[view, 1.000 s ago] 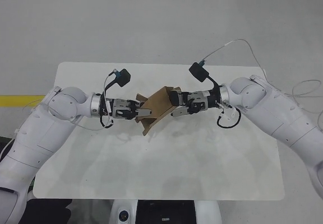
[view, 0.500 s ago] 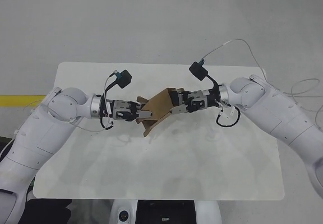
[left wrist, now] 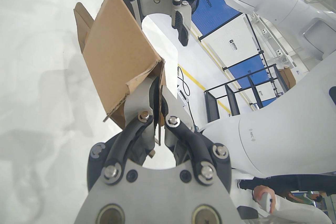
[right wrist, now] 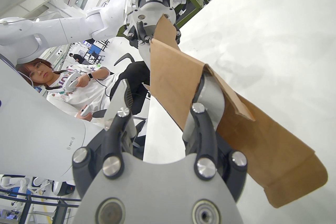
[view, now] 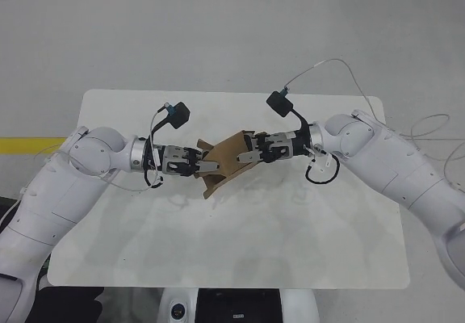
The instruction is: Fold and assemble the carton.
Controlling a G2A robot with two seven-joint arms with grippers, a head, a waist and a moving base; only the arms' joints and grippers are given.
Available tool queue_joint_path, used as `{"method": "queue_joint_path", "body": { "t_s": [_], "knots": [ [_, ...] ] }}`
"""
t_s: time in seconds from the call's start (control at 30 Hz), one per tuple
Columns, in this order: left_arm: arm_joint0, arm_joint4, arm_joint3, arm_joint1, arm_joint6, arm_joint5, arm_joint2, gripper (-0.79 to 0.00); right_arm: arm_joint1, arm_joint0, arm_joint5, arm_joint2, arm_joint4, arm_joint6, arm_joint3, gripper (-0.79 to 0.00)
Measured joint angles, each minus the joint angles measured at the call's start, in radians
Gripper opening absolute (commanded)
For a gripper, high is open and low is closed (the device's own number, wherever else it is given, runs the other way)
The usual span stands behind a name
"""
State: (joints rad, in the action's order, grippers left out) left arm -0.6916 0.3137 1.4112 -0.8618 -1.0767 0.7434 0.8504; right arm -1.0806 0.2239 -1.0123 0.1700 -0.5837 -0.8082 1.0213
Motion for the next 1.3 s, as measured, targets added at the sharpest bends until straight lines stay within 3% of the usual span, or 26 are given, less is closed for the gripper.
{"method": "queue_joint_path", "body": {
  "t_s": [0.47,0.53,0.57,0.6,1.1,1.3],
  "knots": [
    [0.0,-0.001,0.0,0.0,0.001,0.001,0.0,-0.785,0.0,0.0,0.0,0.0,-0.005,0.0,0.0,-0.48],
    [0.0,-0.001,0.0,0.0,0.001,0.001,0.0,-0.785,0.0,0.0,0.0,0.0,-0.005,0.0,0.0,-0.44],
    [0.0,-0.001,0.0,0.0,0.001,0.001,0.0,-0.785,0.0,0.0,0.0,0.0,-0.005,0.0,0.0,-0.354],
    [0.0,-0.001,0.0,0.0,0.001,0.001,0.0,-0.785,0.0,0.0,0.0,0.0,-0.005,0.0,0.0,0.0],
    [-0.003,0.0,-0.002,0.002,0.004,0.001,0.003,-0.785,0.001,0.017,0.021,0.015,0.027,0.016,0.025,0.0],
    [-0.032,-0.036,0.037,0.003,0.039,-0.025,0.016,-0.785,0.008,0.04,0.035,0.06,0.068,0.01,0.046,0.0]
  ]
}}
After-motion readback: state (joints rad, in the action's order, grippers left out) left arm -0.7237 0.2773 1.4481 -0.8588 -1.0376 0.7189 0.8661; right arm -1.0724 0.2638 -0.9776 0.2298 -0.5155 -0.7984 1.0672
